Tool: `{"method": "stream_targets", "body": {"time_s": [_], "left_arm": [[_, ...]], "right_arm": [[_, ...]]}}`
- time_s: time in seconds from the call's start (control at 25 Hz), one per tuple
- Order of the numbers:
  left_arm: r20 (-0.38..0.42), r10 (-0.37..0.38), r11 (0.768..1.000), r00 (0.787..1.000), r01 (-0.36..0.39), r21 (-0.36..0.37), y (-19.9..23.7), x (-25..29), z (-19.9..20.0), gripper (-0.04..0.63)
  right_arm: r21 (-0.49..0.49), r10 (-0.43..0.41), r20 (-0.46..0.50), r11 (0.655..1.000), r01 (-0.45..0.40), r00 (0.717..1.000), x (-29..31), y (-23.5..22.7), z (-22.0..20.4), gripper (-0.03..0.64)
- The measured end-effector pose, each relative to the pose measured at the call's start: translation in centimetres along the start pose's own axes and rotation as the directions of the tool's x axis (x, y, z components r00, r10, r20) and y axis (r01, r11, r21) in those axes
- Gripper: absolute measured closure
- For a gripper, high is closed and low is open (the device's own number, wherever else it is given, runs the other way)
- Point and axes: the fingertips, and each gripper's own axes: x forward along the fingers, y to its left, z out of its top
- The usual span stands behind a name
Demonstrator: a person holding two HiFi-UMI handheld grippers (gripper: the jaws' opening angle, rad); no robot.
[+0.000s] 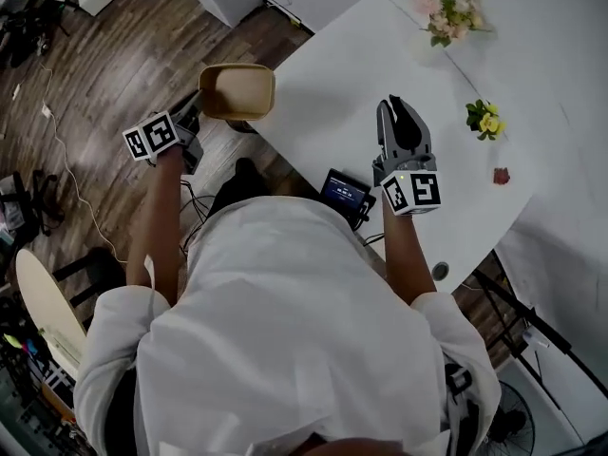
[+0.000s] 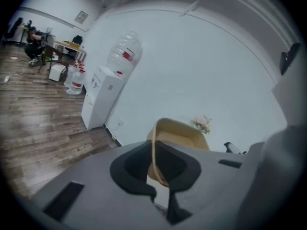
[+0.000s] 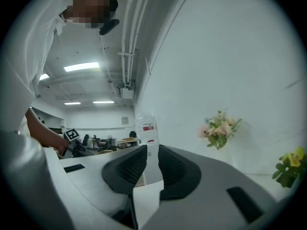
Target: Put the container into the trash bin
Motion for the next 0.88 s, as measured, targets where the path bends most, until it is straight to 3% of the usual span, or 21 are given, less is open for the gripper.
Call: {"method": "stream_targets", "body": {"time_s": [0.4,0.88], "left_arm": [[0.096,0.095,0.99,0.991,-0.083,-0.117,14.1,-10.9,4.9,0.569],[0.052,0.122,0.973,0.991,-0.109,-0.204,29.2,-15.4,6.1,0.569]], "right_arm": [[-0.038,0.107,-0.044,0.993,-0.108,0.993,11.8,11.9,0.1,0.525],[-0.048,0.124,-0.104,0.99,-0.13,0.987,22.6,23.1,-3.4,0.526]]}}
